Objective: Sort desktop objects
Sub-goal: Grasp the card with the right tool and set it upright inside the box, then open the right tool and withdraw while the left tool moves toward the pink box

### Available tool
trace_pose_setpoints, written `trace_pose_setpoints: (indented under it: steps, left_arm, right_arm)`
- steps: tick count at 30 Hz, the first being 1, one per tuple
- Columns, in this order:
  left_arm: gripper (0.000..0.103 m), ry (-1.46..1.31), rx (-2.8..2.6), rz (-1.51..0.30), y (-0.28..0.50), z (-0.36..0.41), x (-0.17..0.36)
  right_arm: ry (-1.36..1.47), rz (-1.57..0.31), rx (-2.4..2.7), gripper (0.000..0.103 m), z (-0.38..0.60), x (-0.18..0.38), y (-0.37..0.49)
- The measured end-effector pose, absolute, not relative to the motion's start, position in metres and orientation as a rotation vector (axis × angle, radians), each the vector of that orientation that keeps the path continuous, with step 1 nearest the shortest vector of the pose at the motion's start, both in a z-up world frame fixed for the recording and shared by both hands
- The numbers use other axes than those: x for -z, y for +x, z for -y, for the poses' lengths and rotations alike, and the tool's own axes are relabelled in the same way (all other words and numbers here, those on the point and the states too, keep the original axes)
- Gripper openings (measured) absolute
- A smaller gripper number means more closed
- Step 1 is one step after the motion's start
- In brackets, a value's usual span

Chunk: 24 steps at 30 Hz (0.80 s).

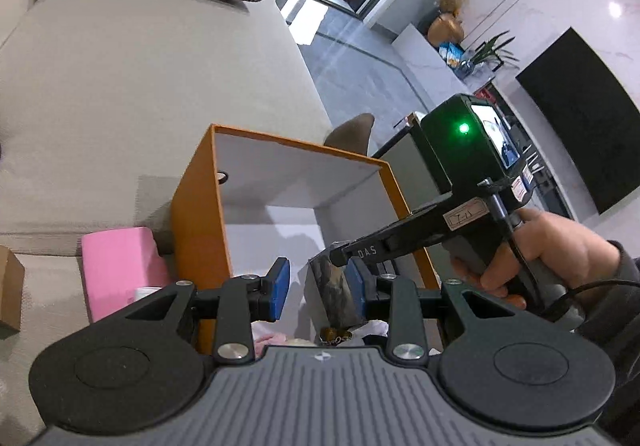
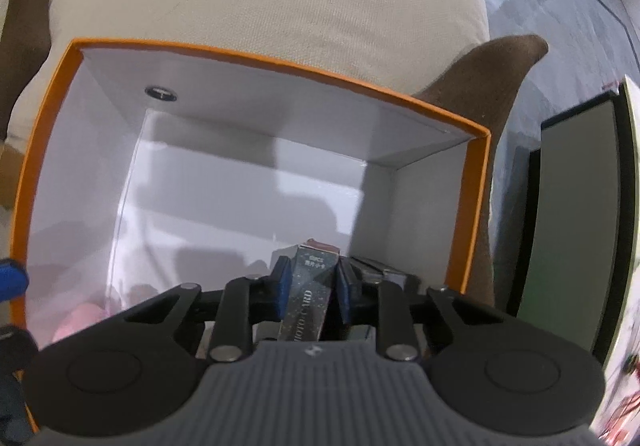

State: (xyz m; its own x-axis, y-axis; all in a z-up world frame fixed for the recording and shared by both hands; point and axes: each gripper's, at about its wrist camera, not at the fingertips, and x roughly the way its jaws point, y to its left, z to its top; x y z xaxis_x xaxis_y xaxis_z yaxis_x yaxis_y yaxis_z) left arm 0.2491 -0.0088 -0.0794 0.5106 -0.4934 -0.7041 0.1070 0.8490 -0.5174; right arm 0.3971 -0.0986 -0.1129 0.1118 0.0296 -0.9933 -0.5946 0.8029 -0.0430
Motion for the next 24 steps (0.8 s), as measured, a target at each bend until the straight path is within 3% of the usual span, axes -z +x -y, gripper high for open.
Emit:
trace_pose_setpoints:
  steps: [9,18,24]
  left_arm:
    - [0.036,-0.389,0.324,-0.963,0.237,0.006,0.069]
    - [0.036,-0.402,0.220,-0.936,0.211,-0.028,0.055]
    - [0.036,-0.412,0.147,-0.925,0.196,-0.055,0.050]
  right_arm:
    - [-0.815,-1.233,-0.601,0.023,0.076,0.115,0.359]
    - [-0.816,-1.110,-0.765,0.024,0.070,0.101,0.341]
    - [-0.837,-1.211,-0.748,0.018,0.062,0.137,0.352]
